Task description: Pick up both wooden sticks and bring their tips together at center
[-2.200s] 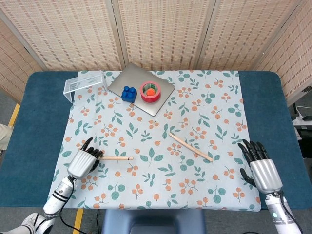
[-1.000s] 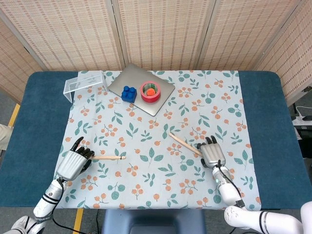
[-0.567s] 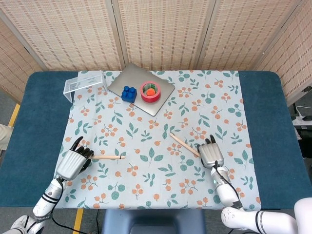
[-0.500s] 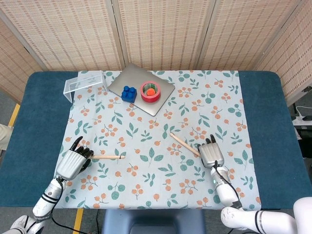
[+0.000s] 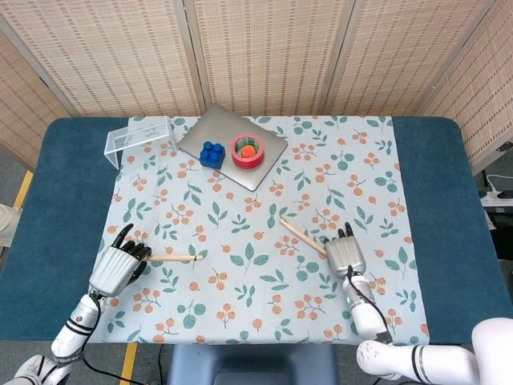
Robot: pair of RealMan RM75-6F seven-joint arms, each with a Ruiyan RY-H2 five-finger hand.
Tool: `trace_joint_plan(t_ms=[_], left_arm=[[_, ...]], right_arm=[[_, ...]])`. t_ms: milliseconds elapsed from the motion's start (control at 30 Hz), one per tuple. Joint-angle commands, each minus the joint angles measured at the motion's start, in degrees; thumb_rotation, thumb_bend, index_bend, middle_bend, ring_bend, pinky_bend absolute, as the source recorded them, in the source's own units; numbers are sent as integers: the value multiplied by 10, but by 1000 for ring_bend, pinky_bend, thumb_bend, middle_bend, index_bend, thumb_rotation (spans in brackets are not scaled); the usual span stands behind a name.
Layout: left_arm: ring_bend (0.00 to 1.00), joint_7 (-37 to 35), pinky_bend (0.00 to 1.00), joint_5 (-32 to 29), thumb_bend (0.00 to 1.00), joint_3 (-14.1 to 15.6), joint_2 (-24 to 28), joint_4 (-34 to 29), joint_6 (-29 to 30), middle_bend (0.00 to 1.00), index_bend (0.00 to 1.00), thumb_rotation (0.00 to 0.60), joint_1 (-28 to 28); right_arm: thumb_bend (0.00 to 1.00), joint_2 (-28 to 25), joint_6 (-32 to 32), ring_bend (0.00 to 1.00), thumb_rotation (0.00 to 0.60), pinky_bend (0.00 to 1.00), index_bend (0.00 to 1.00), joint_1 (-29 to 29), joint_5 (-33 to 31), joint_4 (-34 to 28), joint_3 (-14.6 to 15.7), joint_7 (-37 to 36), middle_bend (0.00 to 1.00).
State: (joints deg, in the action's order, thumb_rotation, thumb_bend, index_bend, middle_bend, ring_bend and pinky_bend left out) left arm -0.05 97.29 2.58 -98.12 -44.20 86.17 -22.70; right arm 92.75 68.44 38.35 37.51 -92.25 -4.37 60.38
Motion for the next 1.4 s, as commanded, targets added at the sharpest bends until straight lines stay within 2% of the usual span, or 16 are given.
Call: trace_joint_plan(t_ms=[33,267,467,700,833,900,1133,1400], left_arm=[[509,0,139,0,486,0,0,0,0,879,841,600,0],[509,2,139,0,486,1,-1,2,-1,880,842,600,0],[509,4,139,-1,485,1,-1,4,0,880,842,600,1],[509,6,139,-3,486,0,-1,5,-2,881,843,600,2],[510,6,139,-6,486,-2,1,5,-2,881,844,600,3],[510,6,140,-8,485,-4,3,4,-4,881,844,600,3],[511,1,141,-39,492,-30,14,-24,-11,881,847,600,3],[517,7,144,-69,496,-64,42,-79,-33,883,849,600,-13]], right_arm=[[326,2,6,169,600,0,398,2,1,2,4,3,419],[326,7,13,315,600,0,591,2,4,8,10,2,558],[332,4,16,360,600,0,663,3,2,7,8,0,609],[449,-4,8,437,600,0,809,2,19,14,19,-10,723],[486,-2,7,518,600,2,943,-10,64,37,33,-49,827],[506,-1,6,542,600,13,976,-17,93,51,40,-75,855],[511,-15,14,569,600,45,993,-37,180,62,47,-154,877],[510,-42,70,580,600,73,997,-67,313,25,42,-282,881]])
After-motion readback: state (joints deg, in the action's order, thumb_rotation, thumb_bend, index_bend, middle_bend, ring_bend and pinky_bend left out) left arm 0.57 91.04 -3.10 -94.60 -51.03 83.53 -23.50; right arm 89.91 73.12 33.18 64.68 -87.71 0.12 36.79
